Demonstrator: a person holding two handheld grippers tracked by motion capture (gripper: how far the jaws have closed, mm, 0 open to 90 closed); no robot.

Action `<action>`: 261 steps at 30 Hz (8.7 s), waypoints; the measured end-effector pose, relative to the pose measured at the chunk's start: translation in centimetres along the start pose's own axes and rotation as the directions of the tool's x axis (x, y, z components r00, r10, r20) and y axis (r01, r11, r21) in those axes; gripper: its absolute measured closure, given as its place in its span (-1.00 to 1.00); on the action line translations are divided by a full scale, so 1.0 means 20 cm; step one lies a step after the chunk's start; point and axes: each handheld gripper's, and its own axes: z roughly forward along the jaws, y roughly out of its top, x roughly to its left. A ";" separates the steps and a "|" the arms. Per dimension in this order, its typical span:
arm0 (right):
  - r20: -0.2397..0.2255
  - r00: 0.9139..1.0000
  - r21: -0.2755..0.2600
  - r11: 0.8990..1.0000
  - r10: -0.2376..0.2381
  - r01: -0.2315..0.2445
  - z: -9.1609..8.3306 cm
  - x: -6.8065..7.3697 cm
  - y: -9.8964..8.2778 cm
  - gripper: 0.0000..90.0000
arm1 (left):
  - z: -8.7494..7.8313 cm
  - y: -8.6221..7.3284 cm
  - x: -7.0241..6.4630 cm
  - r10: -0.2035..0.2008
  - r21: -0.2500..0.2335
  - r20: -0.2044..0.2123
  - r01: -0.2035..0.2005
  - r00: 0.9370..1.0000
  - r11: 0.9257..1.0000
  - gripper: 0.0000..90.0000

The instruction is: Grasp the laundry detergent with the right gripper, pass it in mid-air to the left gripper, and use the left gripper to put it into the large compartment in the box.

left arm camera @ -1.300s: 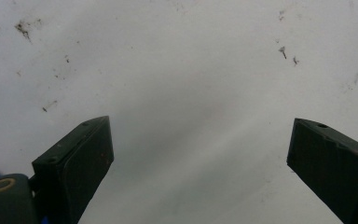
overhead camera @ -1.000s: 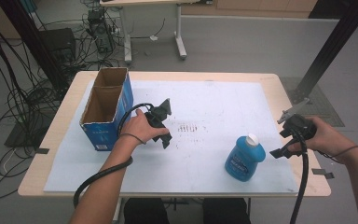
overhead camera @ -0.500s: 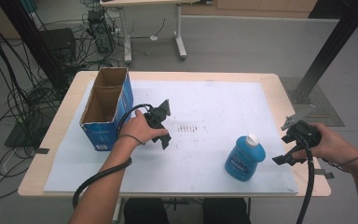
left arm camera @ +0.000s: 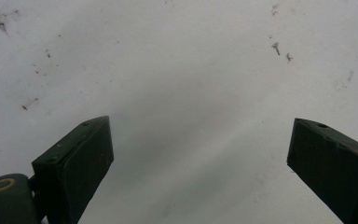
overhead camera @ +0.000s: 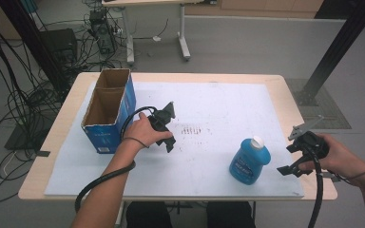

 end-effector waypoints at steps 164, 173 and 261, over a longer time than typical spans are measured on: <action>-0.021 0.999 -0.552 0.832 0.044 -0.048 0.45 0.32 -0.57 -0.95 | 0.00 0.00 -0.03 -0.006 0.013 -0.010 0.006 1.000 1.000 -0.83; -0.021 0.999 -0.559 0.828 0.047 -0.051 0.46 0.32 -0.57 -0.95 | 0.00 0.00 -0.03 -0.003 0.014 -0.017 0.004 1.000 1.000 -0.83; -0.024 0.999 -0.567 0.822 0.043 -0.048 0.48 0.34 -0.57 -0.95 | 0.00 -0.01 -0.04 -0.005 0.010 -0.016 0.005 1.000 1.000 -0.83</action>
